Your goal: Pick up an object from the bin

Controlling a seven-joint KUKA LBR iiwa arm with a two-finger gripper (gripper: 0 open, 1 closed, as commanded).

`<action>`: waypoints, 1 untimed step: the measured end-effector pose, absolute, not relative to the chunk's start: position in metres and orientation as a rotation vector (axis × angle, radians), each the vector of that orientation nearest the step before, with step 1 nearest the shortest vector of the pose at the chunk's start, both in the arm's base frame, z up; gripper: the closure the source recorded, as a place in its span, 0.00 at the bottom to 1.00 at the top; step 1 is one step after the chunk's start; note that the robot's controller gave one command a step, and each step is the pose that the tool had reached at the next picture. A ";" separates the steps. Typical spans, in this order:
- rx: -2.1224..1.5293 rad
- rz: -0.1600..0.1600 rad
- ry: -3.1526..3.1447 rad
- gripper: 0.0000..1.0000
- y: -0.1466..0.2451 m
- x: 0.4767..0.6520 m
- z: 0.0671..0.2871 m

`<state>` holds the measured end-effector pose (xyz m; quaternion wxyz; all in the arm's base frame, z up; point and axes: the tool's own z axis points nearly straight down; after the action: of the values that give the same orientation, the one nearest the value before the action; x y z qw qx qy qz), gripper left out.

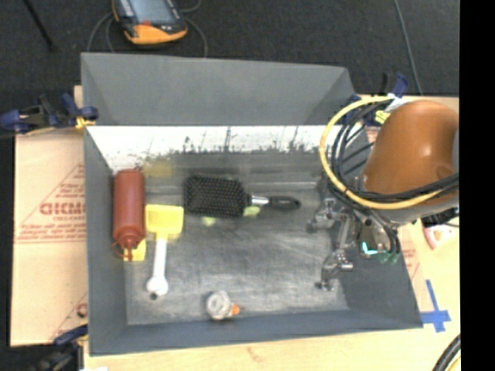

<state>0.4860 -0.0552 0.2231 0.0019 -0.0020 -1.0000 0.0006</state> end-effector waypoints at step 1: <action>-0.002 0.004 -3.145 0.00 -0.055 0.488 0.226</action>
Offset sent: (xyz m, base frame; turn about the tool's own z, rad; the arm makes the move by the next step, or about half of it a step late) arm 0.0806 0.0897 -0.1531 0.1066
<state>0.4875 -0.0552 0.2263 -0.0017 -0.0008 -1.0000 0.0013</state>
